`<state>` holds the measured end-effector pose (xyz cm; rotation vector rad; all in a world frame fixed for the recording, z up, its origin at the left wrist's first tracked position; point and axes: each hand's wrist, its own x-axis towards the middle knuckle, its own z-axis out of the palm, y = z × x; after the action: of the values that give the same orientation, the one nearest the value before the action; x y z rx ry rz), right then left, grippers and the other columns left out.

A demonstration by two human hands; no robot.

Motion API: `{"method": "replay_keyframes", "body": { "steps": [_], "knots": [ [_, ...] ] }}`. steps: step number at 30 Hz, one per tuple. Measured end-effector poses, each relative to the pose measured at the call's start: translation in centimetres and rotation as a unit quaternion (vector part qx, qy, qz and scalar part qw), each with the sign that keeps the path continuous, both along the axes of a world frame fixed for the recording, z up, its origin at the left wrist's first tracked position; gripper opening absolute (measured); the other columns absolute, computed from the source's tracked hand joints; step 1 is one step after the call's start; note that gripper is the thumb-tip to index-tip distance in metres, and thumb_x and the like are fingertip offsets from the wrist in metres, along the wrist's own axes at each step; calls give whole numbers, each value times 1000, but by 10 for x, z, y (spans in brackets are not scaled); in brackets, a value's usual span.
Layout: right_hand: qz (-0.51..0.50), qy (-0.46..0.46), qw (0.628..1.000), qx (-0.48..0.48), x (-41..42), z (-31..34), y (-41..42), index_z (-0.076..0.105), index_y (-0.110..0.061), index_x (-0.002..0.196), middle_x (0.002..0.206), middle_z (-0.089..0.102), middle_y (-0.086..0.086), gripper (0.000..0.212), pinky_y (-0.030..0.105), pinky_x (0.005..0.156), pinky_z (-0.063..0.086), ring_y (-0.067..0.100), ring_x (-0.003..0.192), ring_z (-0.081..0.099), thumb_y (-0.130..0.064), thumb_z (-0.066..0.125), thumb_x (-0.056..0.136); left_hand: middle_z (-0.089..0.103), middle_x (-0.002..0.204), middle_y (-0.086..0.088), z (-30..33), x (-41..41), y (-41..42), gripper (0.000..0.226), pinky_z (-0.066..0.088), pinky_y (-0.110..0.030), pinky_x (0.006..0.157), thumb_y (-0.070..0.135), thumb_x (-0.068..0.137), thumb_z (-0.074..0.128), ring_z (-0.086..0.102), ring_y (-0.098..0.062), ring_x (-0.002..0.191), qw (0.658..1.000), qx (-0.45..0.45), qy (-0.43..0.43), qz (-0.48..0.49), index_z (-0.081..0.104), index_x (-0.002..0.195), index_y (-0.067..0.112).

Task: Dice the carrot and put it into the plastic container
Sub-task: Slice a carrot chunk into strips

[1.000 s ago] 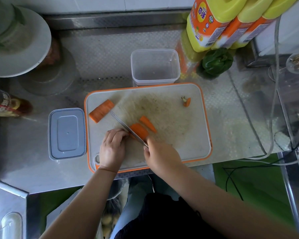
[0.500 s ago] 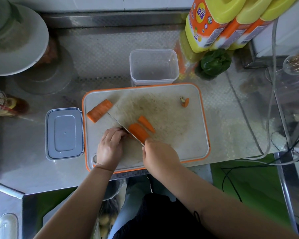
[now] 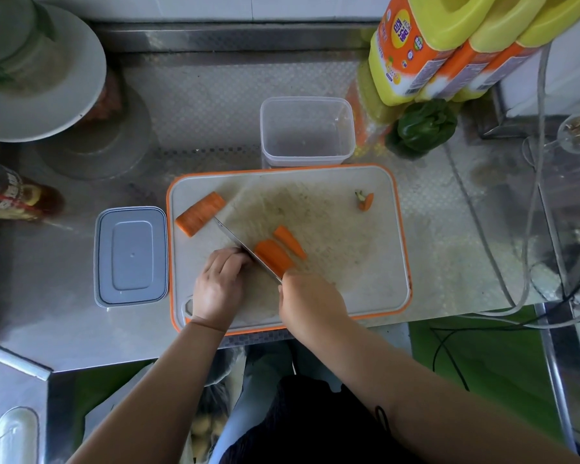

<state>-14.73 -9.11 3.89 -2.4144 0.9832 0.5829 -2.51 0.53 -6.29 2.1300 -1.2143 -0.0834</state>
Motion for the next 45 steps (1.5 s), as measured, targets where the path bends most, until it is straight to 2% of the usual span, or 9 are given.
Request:
{"method": "replay_keyframes", "body": {
  "steps": [12, 18, 21, 26, 30, 35, 38, 42, 45],
  "knots": [
    [16, 20, 1000, 7, -6, -16, 4, 49, -9, 115, 90, 66, 5, 18, 31, 67, 55, 22, 78, 65, -12, 46, 97, 68, 89, -17, -1, 1, 0, 25, 46, -30, 79, -2, 80, 43, 54, -24, 91, 1000, -9, -6, -11, 68, 82, -2],
    [13, -10, 1000, 21, -10, -18, 0, 34, -14, 134, 86, 64, 6, 39, 32, 60, 50, 25, 75, 65, -16, 46, 97, 69, 92, -15, -3, 0, 1, 25, 45, -29, 76, 1, 82, 43, 54, -23, 93, 1000, 2, -10, -9, 69, 82, -1],
    [1, -66, 997, 49, -14, -16, -1, 33, -20, 128, 72, 57, 3, 36, 36, 57, 51, 26, 62, 58, -16, 45, 94, 68, 94, -14, -6, 0, 2, 21, 44, -31, 74, 1, 80, 46, 54, -24, 92, 1000, 1, -6, -12, 65, 87, 4],
    [10, -94, 994, 60, -19, -15, -2, 38, -21, 126, 60, 47, -1, 34, 31, 50, 39, 23, 53, 48, -13, 43, 92, 66, 93, -15, -5, 0, 2, 22, 44, -31, 74, -1, 78, 47, 53, -25, 92, 1000, -13, -5, -19, 58, 93, 11],
    [7, -93, 994, 57, -24, -12, -5, 36, -20, 91, 54, 37, -3, 9, 30, 47, 30, 19, 48, 40, -13, 41, 93, 66, 92, -15, -2, 0, 0, 27, 42, -29, 76, -2, 75, 45, 52, -24, 92, 1000, -13, 10, -15, 53, 95, 15],
    [-13, -77, 995, 69, -27, -9, -7, 26, -24, 70, 57, 38, -3, 30, 28, 46, 29, 14, 48, 38, -16, 41, 95, 66, 93, -16, 1, -1, 0, 24, 42, -30, 76, 2, 78, 44, 51, -23, 92, 1000, 7, 27, -14, 52, 97, 14],
    [-36, -77, 993, 84, -27, -9, -9, 40, -19, 83, 62, 47, -2, 13, 33, 53, 44, 19, 56, 52, -19, 42, 95, 66, 93, -13, 4, -1, 1, 22, 42, -29, 76, 5, 79, 45, 51, -23, 92, 999, 19, 36, -16, 53, 98, 14],
    [-89, -87, 987, 104, -27, -6, -16, 42, -14, 89, 62, 46, -2, 9, 30, 51, 38, 20, 59, 50, -21, 44, 95, 65, 94, -11, 9, -2, 0, 17, 41, -29, 78, 10, 83, 49, 49, -23, 92, 998, 34, 47, -17, 58, 96, 11],
    [-111, -104, 982, 115, -30, -1, -22, 46, -14, 96, 65, 51, -1, 8, 33, 55, 42, 21, 62, 54, -22, 45, 94, 65, 96, -11, 8, -2, 0, 18, 43, -34, 81, 14, 87, 51, 51, -27, 92, 998, 54, 36, -12, 64, 95, 5]
  ]
}}
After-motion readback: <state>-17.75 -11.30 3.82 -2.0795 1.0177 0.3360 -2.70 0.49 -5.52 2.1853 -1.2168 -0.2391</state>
